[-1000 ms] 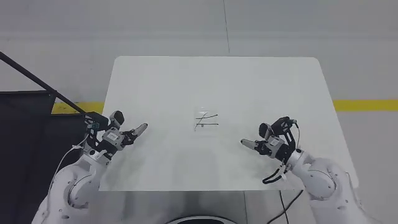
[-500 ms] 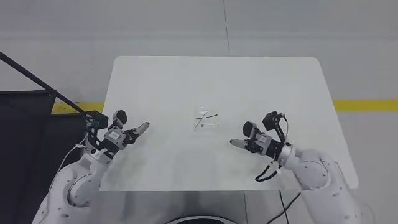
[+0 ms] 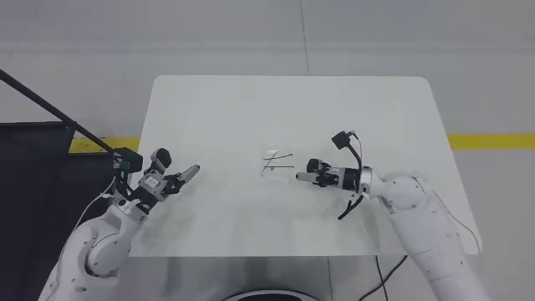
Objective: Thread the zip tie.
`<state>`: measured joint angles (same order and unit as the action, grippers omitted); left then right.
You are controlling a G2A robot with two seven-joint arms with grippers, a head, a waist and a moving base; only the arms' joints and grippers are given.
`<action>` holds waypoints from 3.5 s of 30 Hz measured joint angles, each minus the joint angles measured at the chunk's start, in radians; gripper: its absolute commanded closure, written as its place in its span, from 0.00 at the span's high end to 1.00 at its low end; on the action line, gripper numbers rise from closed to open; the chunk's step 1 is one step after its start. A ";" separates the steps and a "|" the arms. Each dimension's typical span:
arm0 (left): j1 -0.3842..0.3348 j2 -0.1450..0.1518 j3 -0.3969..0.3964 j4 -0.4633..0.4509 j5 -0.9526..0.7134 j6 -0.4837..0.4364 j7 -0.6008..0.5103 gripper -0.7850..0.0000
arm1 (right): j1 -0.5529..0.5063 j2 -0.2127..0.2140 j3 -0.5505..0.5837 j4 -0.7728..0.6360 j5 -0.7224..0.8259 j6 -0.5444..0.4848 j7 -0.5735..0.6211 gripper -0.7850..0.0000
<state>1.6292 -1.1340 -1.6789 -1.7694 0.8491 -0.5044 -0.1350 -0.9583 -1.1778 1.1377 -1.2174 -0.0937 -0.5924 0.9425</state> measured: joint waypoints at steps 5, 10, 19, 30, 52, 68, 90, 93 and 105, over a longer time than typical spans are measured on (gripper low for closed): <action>0.000 0.000 0.000 0.000 0.000 0.000 0.000 1.00 | 0.031 -0.007 -0.032 0.032 0.001 0.019 -0.006 0.85; 0.000 0.000 0.000 0.000 0.000 0.000 0.000 1.00 | 0.061 -0.014 -0.060 0.062 0.001 0.042 -0.016 0.78; 0.000 0.000 0.000 0.000 0.000 0.000 0.000 1.00 | 0.090 -0.020 -0.090 0.098 -0.015 0.077 -0.043 0.67; 0.000 0.000 0.000 0.000 0.000 0.000 0.000 1.00 | 0.118 -0.029 -0.121 0.123 -0.035 0.117 -0.067 0.44; 0.000 0.000 0.000 0.000 0.000 0.000 0.000 1.00 | 0.126 -0.030 -0.140 0.119 -0.047 0.151 -0.064 0.28; 0.000 0.000 0.000 0.000 0.000 0.000 0.000 1.00 | 0.130 -0.027 -0.136 0.119 -0.032 0.151 -0.058 0.00; -0.043 0.012 -0.030 -0.013 -0.011 -0.096 -0.039 1.00 | -0.114 0.072 0.117 -0.186 -0.048 -0.143 0.027 0.00; -0.062 0.024 -0.050 -0.021 -0.014 -0.224 -0.091 1.00 | -0.165 0.094 0.164 -0.281 -0.054 -0.161 0.107 0.00; -0.140 0.054 0.027 -0.056 0.022 -0.510 -0.260 1.00 | -0.199 0.165 0.145 -0.598 -0.100 0.002 0.286 0.00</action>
<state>1.4895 -1.0797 -1.6517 -1.8258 0.8706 -1.0143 -0.3955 -1.1573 -1.0130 1.2827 -1.8152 -0.1933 -0.5907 1.2281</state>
